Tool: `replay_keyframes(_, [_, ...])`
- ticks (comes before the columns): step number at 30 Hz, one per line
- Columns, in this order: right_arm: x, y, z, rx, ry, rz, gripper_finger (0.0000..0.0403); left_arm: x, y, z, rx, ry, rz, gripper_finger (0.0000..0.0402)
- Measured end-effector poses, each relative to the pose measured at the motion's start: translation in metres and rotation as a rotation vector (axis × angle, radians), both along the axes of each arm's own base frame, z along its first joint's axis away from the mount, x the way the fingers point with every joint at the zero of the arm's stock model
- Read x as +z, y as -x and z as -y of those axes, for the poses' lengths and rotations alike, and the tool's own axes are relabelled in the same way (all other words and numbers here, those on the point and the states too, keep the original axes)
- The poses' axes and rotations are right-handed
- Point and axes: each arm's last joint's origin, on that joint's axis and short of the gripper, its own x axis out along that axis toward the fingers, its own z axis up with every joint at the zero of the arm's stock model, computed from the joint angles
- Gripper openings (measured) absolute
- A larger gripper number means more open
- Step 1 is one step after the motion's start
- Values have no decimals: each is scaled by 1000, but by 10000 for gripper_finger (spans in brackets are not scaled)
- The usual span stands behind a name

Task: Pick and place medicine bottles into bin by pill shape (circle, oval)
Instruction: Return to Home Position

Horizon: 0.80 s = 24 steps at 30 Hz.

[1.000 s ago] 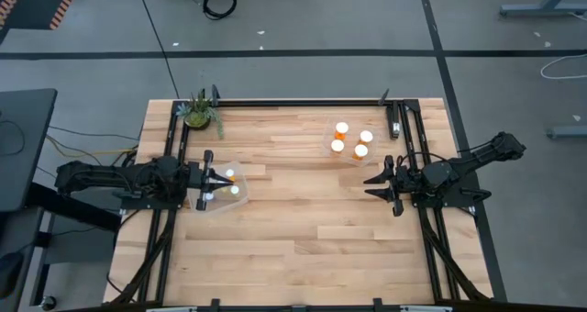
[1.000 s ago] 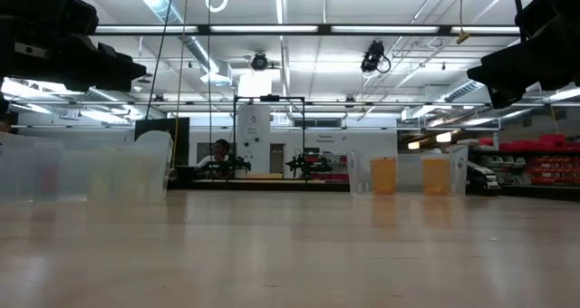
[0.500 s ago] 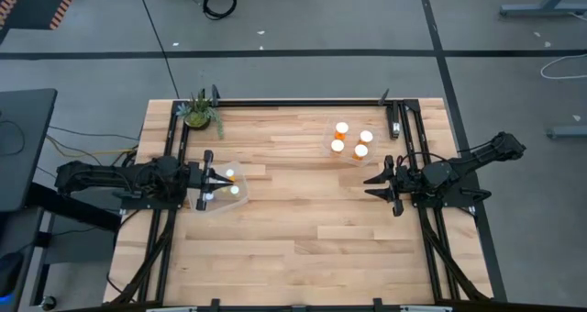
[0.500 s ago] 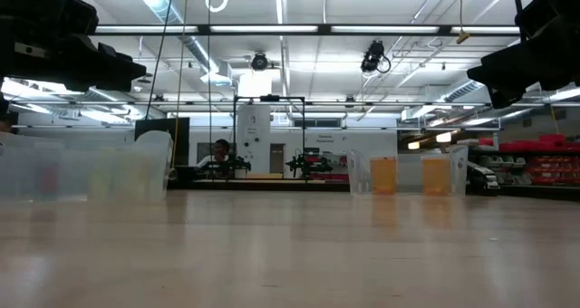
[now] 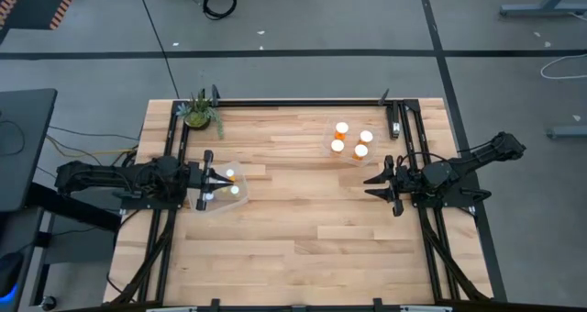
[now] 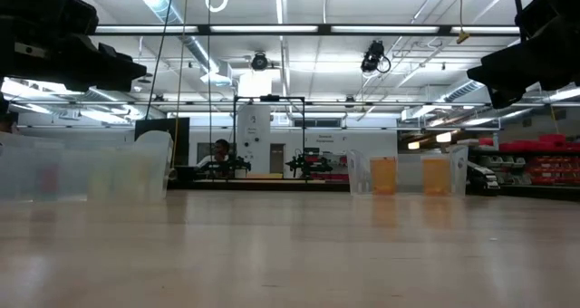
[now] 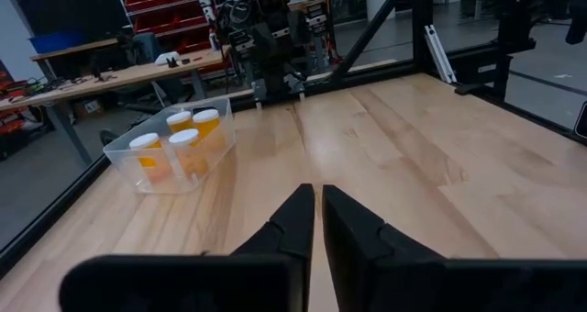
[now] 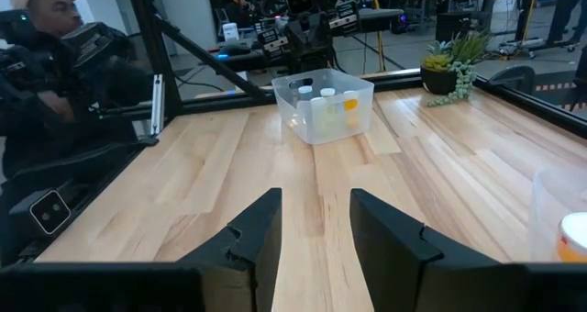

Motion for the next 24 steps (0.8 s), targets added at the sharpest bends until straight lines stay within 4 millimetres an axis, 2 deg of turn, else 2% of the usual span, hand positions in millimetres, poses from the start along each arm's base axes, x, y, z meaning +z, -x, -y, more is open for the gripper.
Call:
replay_keyframes(8, [0, 0, 0, 0, 0, 0, 138, 0, 0, 0, 0, 0, 0, 23])
replay_keyframes(17, [0, 0, 0, 0, 0, 0, 138, 0, 0, 0, 0, 0, 0, 36])
replay_keyframes(24, [0, 0, 0, 0, 0, 0, 138, 0, 0, 0, 0, 0, 0, 27])
